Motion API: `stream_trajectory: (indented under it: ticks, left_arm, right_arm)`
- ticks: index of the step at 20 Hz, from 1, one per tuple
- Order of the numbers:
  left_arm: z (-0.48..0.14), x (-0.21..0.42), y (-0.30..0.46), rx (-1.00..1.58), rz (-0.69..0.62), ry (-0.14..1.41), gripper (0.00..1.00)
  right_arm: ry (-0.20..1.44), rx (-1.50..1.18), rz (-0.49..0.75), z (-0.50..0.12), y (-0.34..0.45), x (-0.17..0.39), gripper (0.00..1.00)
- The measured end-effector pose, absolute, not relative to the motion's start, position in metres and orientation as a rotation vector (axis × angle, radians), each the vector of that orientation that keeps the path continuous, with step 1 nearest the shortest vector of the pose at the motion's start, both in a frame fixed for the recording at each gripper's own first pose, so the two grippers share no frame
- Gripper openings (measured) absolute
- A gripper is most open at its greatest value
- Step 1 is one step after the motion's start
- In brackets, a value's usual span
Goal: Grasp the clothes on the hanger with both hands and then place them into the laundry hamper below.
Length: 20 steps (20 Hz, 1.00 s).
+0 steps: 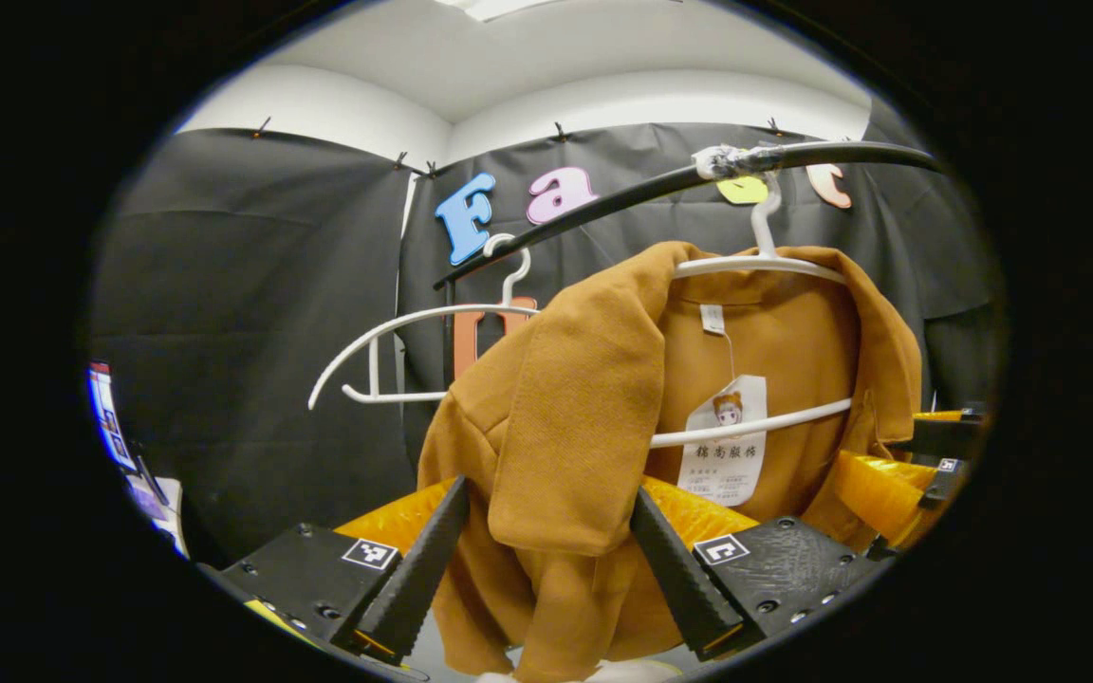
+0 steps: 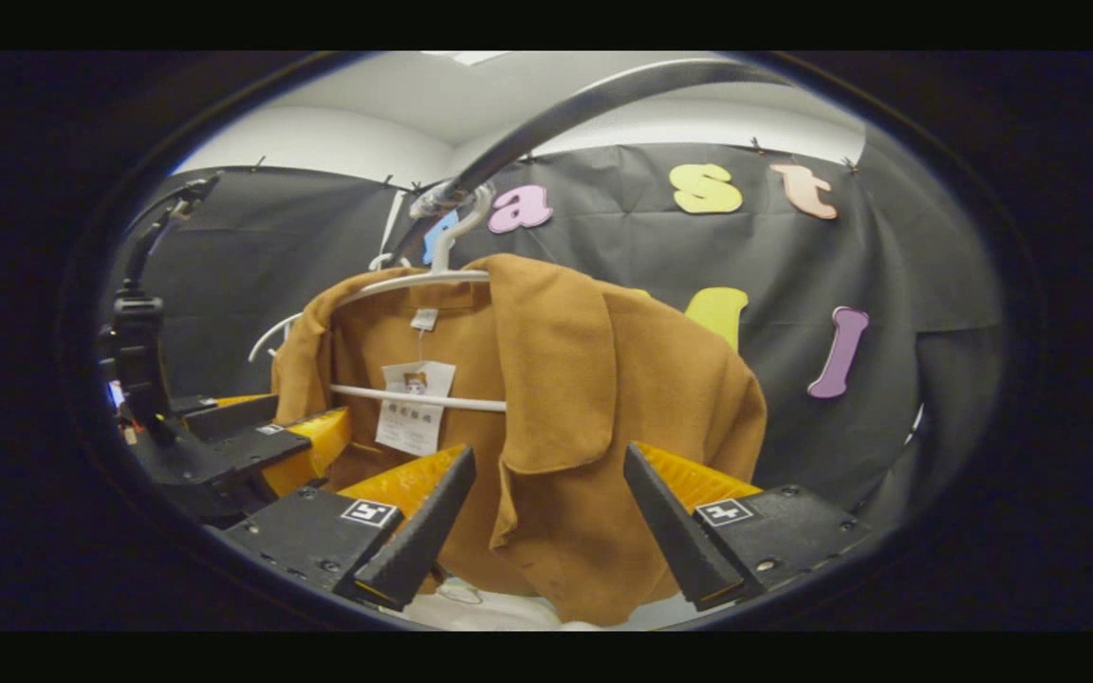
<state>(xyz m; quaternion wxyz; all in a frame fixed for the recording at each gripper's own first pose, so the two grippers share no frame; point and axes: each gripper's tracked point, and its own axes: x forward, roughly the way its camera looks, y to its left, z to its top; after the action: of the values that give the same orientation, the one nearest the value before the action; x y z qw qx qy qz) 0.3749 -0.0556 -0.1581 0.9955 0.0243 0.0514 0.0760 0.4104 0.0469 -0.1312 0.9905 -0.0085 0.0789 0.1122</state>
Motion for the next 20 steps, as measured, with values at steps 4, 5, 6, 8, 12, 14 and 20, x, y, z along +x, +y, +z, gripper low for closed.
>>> stream_trajectory:
  ticks: [4, 5, 6, 8, 12, 14, 20]
  left_arm:
    - [-0.159, 0.378, -0.054, 0.052, 0.159, 0.097, 0.85]
    - [-0.161, 0.377, -0.056, 0.055, 0.154, 0.107, 0.88]
    - [-0.164, 0.377, -0.057, 0.05, 0.138, 0.118, 0.83]
    - [-0.165, 0.38, -0.063, 0.023, 0.113, 0.124, 0.7]
    - [-0.174, 0.381, -0.062, 0.019, 0.096, 0.156, 0.41]
    - [-0.175, 0.383, -0.059, 0.027, 0.101, 0.166, 0.24]
    - [-0.179, 0.384, -0.057, 0.05, 0.058, 0.202, 0.06]
  right_arm:
    - [0.153, -0.009, 0.257, -0.133, 0.043, 0.433, 0.82]
    - [0.154, -0.002, 0.28, -0.133, 0.042, 0.436, 0.73]
    - [0.154, 0.012, 0.289, -0.135, 0.039, 0.438, 0.67]
    - [0.161, 0.036, 0.289, -0.139, 0.026, 0.444, 0.4]
    - [0.231, 0.095, 0.384, -0.153, 0.025, 0.446, 0.1]
    - [0.253, 0.118, 0.45, -0.154, 0.028, 0.446, 0.06]
    - [0.3, 0.274, 0.689, -0.143, 0.026, 0.437, 0.05]
